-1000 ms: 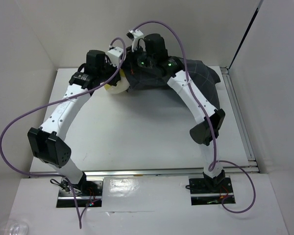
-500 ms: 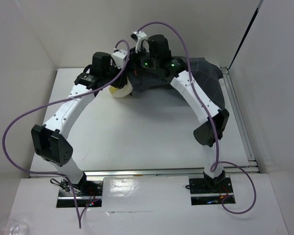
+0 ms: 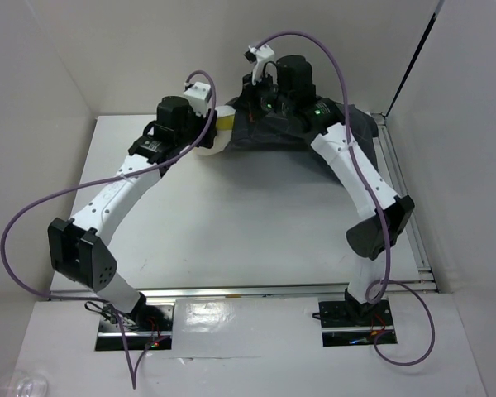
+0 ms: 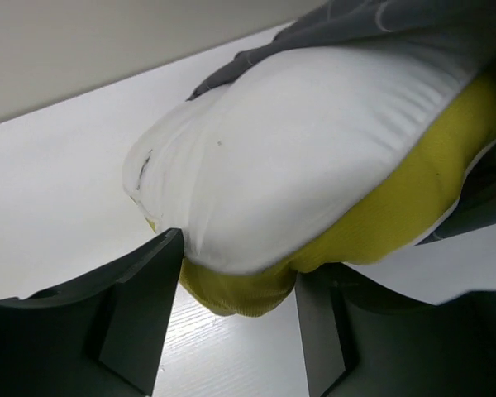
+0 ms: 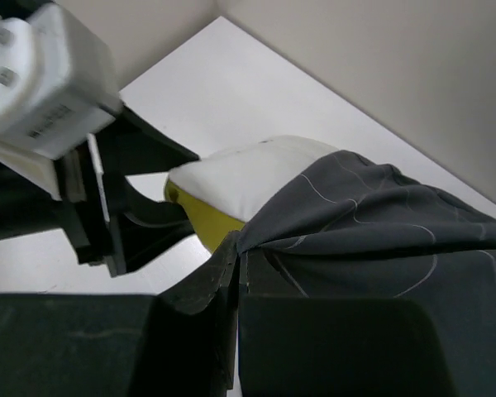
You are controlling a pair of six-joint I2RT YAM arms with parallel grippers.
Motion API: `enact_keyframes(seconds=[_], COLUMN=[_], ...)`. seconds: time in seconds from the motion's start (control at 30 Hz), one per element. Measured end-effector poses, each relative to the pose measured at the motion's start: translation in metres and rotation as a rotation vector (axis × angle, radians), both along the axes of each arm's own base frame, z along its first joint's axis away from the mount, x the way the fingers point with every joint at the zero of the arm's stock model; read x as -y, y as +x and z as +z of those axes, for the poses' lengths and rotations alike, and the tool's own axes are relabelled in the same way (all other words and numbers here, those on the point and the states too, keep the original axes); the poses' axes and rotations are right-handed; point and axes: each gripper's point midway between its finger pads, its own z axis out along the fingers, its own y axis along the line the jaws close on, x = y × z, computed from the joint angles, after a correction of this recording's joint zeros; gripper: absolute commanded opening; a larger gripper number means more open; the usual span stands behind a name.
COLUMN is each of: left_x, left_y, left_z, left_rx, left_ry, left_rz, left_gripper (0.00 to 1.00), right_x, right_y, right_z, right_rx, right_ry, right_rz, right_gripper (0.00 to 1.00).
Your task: Put the pillow into the pillowcase
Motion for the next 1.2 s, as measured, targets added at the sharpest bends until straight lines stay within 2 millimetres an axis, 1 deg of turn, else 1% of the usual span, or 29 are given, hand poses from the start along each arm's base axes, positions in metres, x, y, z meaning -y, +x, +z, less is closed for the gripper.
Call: enact_keyframes(seconds=[0.17,0.33,0.5,0.57,0.63,0.73,0.8,0.87,0.93,0.97,1.03,1.07,1.1,1.2], left_x=[-0.009,-0.018,-0.031,-0.037,-0.047,-0.068,-0.083,-0.096,-0.107,-0.111,-0.113,-0.109,-0.105,-0.083], left_y=[0.000,-0.008,-0.018,-0.016,-0.013,-0.006,0.001,0.015,0.034,0.043,0.055,0.063,0.069,0.083], left_z=[0.031,0.056,0.073,0.081,0.088,0.088,0.081,0.066,0.045,0.030,-0.004,-0.023,-0.039,-0.082], left_rx=[0.089,0.162,0.224,0.255,0.284,0.298,0.280,0.231,0.160,0.116,0.003,-0.071,-0.133,-0.319], left_ry=[-0.041,-0.065,-0.075,-0.079,-0.079,-0.076,-0.076,-0.088,-0.114,-0.132,-0.175,-0.214,-0.243,-0.371], left_rz=[0.062,0.093,0.138,0.168,0.209,0.280,0.329,0.371,0.384,0.385,0.340,0.293,0.244,0.066], left_gripper=[0.73,0.74,0.77,0.77,0.78,0.78,0.78,0.78,0.78,0.73,0.69,0.69,0.64,0.59], right_x=[0.021,0.040,0.061,0.071,0.088,0.111,0.125,0.139,0.151,0.160,0.178,0.189,0.200,0.227], right_y=[0.001,0.008,0.010,0.011,0.012,0.007,0.002,-0.003,-0.006,-0.006,-0.005,-0.005,-0.004,-0.002], right_z=[0.015,0.030,0.041,0.049,0.054,0.059,0.064,0.068,0.075,0.079,0.085,0.087,0.089,0.093], right_rx=[0.068,0.124,0.180,0.201,0.216,0.233,0.244,0.255,0.271,0.280,0.293,0.298,0.302,0.309], right_ry=[-0.019,-0.022,-0.041,-0.044,-0.048,-0.058,-0.063,-0.066,-0.065,-0.064,-0.067,-0.068,-0.071,-0.076], right_rz=[-0.080,-0.136,-0.178,-0.203,-0.239,-0.284,-0.312,-0.339,-0.366,-0.384,-0.430,-0.456,-0.485,-0.557], right_gripper=[0.00,0.00,0.00,0.00,0.00,0.00,0.00,0.00,0.00,0.00,0.00,0.00,0.00,0.00])
